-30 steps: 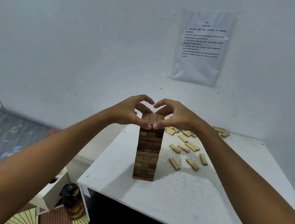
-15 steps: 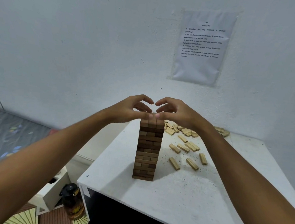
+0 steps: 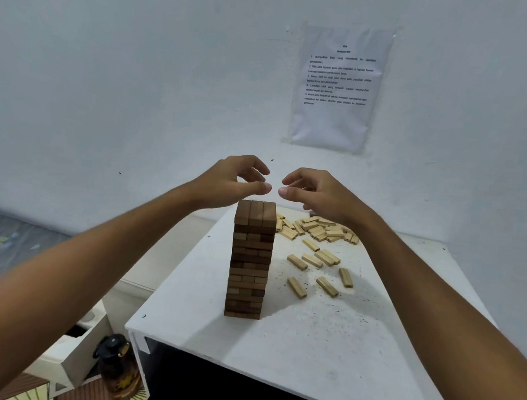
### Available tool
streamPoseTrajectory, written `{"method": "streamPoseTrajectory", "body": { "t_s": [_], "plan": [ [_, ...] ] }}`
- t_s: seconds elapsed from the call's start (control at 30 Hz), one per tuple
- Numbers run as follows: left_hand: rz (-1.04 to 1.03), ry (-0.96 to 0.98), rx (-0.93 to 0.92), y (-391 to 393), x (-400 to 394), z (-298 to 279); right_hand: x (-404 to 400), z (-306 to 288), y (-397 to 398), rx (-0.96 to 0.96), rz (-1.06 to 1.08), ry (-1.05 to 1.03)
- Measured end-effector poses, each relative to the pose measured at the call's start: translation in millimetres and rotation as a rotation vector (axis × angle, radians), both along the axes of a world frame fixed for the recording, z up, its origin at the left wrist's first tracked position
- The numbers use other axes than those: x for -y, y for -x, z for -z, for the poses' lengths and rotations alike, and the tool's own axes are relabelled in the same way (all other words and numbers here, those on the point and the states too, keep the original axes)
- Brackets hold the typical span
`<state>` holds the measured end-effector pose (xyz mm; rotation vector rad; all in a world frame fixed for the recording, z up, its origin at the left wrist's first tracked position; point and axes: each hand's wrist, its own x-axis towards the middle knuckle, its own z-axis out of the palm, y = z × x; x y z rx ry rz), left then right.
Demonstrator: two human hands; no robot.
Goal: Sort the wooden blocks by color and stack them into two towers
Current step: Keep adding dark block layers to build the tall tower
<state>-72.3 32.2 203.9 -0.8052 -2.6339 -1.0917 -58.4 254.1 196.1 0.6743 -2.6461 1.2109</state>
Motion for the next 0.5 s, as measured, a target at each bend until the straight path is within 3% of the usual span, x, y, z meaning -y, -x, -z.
{"method": "streamPoseTrajectory", "body": {
  "t_s": [0.5],
  "plan": [
    [0.192,0.091,-0.145,-18.7,-58.3,-28.4,-77.2,-25.5,-44.5,-0.044,0.179,-0.041]
  ]
}}
